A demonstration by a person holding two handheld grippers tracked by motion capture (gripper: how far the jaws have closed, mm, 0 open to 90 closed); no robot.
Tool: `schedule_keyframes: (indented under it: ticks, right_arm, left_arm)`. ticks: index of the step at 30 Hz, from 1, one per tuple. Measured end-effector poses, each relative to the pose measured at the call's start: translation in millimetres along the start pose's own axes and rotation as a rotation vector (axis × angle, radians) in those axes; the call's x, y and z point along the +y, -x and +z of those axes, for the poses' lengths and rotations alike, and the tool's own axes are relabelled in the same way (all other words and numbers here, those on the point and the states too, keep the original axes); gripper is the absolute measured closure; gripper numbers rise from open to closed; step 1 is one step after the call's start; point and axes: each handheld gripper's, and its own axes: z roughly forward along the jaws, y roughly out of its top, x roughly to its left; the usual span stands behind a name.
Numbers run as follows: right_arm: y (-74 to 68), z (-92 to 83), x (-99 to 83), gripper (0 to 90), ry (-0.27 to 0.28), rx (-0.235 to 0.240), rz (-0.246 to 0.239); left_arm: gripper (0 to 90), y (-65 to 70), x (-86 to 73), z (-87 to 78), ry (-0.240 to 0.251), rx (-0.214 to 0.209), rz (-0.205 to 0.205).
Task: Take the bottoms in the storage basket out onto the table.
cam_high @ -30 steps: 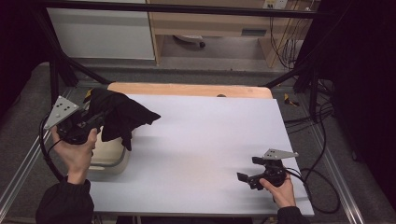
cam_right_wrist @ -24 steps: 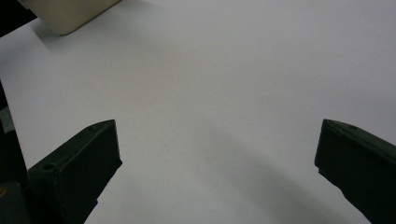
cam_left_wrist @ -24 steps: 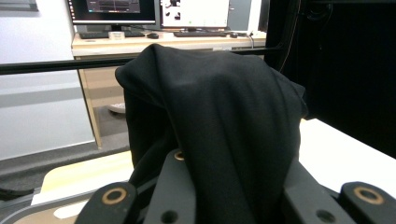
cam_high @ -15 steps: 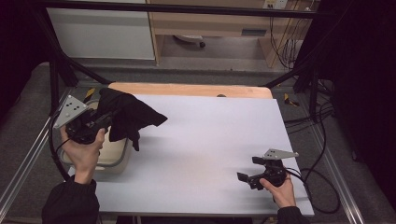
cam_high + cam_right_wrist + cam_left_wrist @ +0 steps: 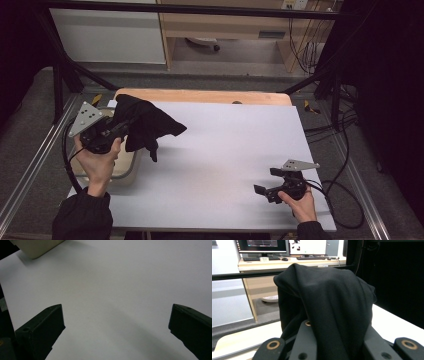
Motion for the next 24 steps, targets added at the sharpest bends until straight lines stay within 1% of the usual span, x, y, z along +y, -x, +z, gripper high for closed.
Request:
schedule_keyframes:
  ticks: [11,24]
  right_arm:
    - [0.0,-0.1,0.0,0.7,-0.001,0.001,-0.001]
    - [-0.1,-0.3,0.0,0.7,0.000,0.000,0.001]
  left_arm:
    - [81.3,12.7,-0.3,8.7,0.002,-0.014,0.014]
    - [81.3,24.0,-1.2,17.7,-0.002,-0.028,0.025]
